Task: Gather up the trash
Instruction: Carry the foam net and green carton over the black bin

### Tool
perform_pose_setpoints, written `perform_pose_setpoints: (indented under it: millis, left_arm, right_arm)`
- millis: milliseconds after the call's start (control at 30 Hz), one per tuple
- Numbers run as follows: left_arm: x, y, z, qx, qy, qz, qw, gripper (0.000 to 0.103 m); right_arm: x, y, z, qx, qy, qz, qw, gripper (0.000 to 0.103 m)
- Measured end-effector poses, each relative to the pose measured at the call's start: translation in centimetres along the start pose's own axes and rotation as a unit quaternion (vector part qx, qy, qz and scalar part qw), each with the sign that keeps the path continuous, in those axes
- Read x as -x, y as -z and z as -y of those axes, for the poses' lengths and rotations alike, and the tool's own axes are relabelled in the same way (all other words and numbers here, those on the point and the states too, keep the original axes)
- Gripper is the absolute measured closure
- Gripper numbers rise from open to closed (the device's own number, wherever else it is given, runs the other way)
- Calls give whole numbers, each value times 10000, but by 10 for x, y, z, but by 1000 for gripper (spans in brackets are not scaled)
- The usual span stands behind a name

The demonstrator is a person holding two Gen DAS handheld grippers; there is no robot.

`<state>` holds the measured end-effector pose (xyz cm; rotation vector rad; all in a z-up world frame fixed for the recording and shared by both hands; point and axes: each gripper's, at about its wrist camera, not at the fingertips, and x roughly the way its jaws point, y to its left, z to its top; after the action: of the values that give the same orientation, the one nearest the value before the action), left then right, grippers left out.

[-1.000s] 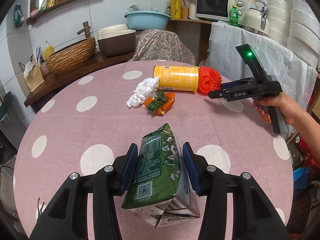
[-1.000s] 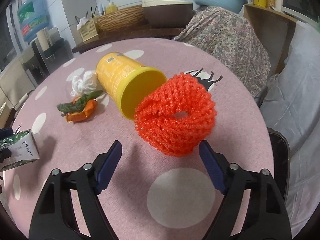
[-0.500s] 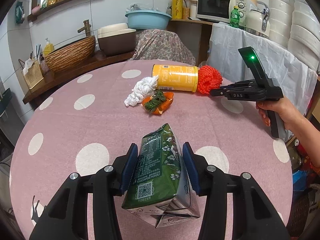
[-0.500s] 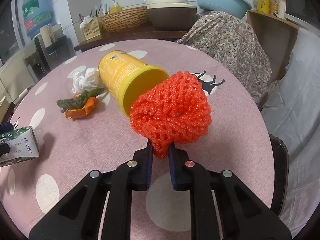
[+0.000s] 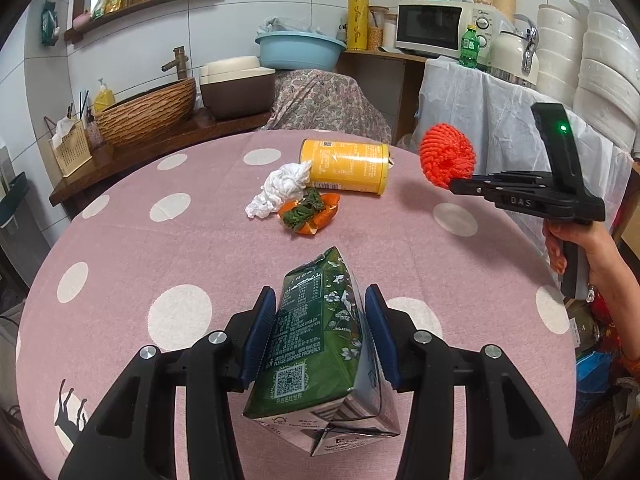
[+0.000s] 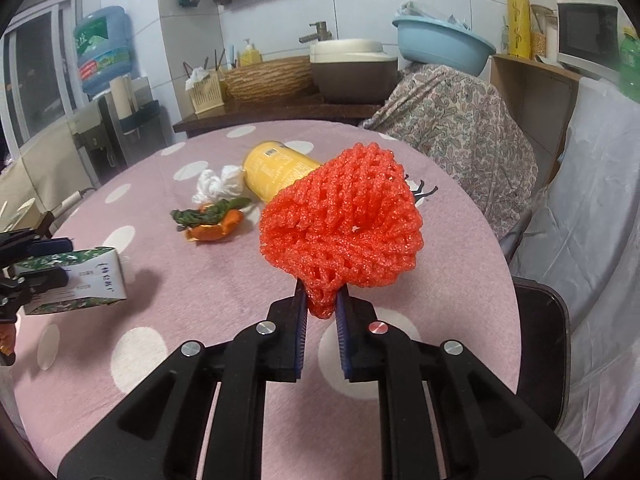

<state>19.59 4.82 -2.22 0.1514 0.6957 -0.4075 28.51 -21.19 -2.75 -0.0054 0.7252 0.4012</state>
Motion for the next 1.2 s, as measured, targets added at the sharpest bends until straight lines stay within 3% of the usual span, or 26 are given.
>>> perform_pose_setpoints:
  millis: [367, 667, 700, 733, 767, 867, 933, 1033, 1067, 1100, 1133, 1167, 1200]
  left_arm:
    - [2, -14, 32, -26, 191, 225, 9996, 56]
    - [-8, -38, 80, -286, 625, 357, 9970, 56]
    - [-10, -40, 85, -307, 676, 365, 9966, 58]
    - [-13, -45, 92, -334, 752, 392, 9958, 69]
    - [-16, -50, 98, -357, 827, 379, 9952, 96]
    - [-27, -62, 111, -288, 1084, 359, 9930, 96]
    - [-41, -70, 122, -332, 986, 312, 9941, 96]
    - [-55, -74, 126, -238, 1143, 63, 9931, 96]
    - [-58, -75, 128, -278, 1183, -117, 9925, 91]
    - [-59, -76, 134, -374, 1181, -325, 9918, 61]
    - [-57, -75, 140, -507, 1056, -438, 9922, 39]
    - [-52, -73, 148, -747, 820, -456, 9928, 8]
    - [-49, -70, 155, -981, 622, -429, 9923, 5]
  right_arm:
    - [58, 21, -5, -46, -174, 430, 9989, 89]
    - [103, 36, 10, -187, -51, 738, 9971, 89]
    - [109, 39, 13, -198, -1, 766, 9969, 89]
    - [112, 41, 16, -202, 39, 780, 9967, 89]
    - [116, 43, 22, -229, 96, 788, 9966, 89]
    - [123, 51, 42, -415, 238, 788, 9957, 89]
    - [125, 58, 57, -593, 340, 773, 9947, 89]
    - [121, 68, 70, -701, 434, 662, 9944, 89]
    - [120, 71, 73, -733, 440, 643, 9943, 89]
    - [118, 73, 75, -742, 451, 628, 9942, 89]
    - [117, 75, 76, -731, 474, 615, 9943, 89]
    - [116, 77, 77, -713, 490, 616, 9943, 89]
    - [114, 78, 77, -708, 473, 627, 9944, 89]
